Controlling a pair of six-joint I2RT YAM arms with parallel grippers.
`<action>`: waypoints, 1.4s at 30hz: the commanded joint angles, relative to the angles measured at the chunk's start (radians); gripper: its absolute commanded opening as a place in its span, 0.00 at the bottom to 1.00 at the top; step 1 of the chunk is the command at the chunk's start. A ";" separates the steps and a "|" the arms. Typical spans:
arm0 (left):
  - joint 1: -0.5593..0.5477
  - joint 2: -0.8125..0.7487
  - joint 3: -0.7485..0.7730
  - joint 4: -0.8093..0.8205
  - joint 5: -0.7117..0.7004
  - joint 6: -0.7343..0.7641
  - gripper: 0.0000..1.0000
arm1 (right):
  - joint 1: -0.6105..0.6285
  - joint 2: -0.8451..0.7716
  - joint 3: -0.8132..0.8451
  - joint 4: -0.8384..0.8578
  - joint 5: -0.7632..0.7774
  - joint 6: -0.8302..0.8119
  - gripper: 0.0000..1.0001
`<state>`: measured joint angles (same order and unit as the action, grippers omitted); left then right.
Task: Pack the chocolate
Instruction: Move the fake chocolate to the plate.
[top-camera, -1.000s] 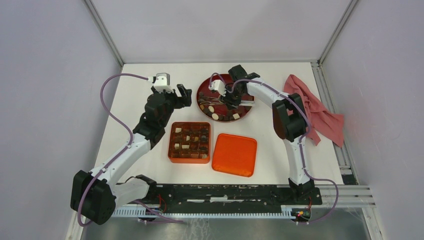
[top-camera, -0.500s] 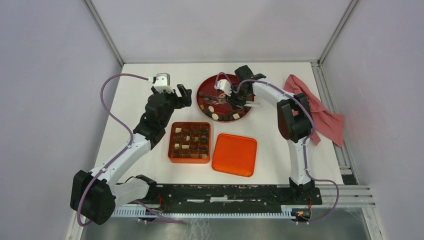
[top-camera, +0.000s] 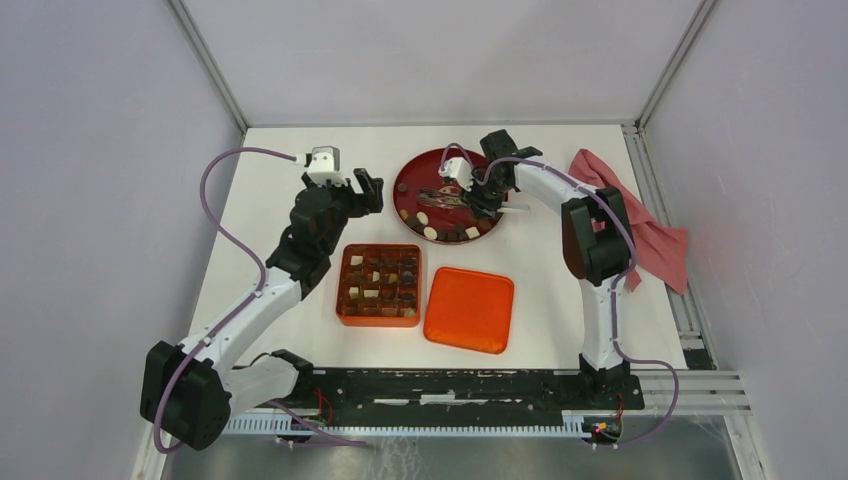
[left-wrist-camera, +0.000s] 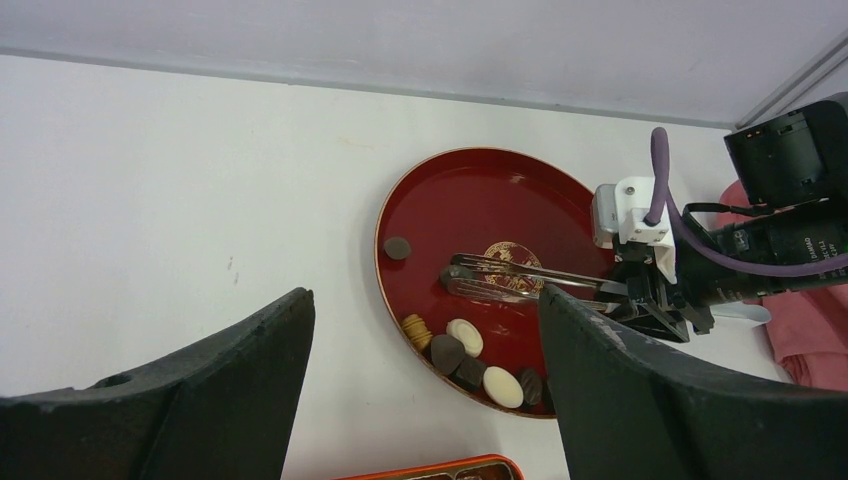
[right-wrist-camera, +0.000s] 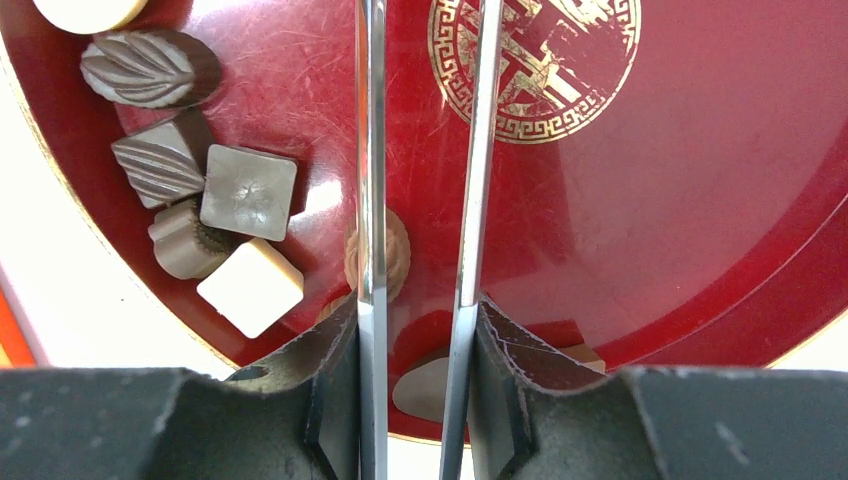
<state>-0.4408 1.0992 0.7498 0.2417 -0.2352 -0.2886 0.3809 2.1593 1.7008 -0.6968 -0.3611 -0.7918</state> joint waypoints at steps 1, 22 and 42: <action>-0.006 -0.023 0.001 0.046 -0.026 0.046 0.88 | -0.013 -0.049 -0.007 -0.001 0.013 -0.018 0.19; -0.006 -0.030 -0.006 0.051 -0.029 0.044 0.88 | -0.015 -0.036 0.009 -0.017 0.004 -0.023 0.34; -0.006 -0.012 0.052 -0.077 -0.055 -0.001 0.87 | -0.075 -0.178 -0.067 0.005 -0.152 -0.003 0.00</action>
<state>-0.4408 1.0901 0.7479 0.2195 -0.2546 -0.2890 0.3119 2.0701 1.6562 -0.7120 -0.4435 -0.7979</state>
